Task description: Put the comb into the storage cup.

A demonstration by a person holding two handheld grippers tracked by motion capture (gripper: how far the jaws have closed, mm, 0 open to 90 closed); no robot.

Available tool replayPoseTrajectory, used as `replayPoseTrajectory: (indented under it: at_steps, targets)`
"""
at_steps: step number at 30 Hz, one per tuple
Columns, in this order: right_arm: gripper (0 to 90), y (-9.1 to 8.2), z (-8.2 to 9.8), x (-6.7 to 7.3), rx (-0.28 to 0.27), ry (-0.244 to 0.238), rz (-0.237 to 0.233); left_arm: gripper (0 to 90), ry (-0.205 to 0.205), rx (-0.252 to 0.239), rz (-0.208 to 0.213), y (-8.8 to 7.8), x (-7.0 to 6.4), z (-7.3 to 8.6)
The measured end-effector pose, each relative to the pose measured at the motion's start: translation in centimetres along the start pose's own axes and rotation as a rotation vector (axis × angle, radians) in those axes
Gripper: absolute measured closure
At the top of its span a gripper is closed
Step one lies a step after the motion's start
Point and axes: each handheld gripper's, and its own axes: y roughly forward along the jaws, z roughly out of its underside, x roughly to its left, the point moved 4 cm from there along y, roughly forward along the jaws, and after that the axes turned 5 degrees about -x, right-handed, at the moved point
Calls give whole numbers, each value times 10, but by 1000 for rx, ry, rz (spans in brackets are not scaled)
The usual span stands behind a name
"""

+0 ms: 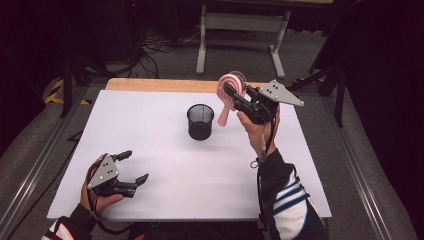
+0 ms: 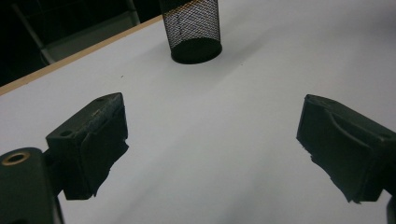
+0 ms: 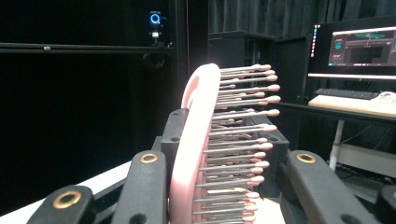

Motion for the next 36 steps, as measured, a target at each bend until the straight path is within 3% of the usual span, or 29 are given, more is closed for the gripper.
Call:
replayPoseTrajectory:
  at_steps: [7,23,36]
  targets:
    - [639,7,-12,-1,-13,-4,5,98,-2,12,-3,0,0,1]
    - [639,31,-13,1,-27,-1,22,98,1,9,2,-2,-2,2]
    - [639,51,-2,9,-10,9,8,98,-1,14,8,-2,-3,3]
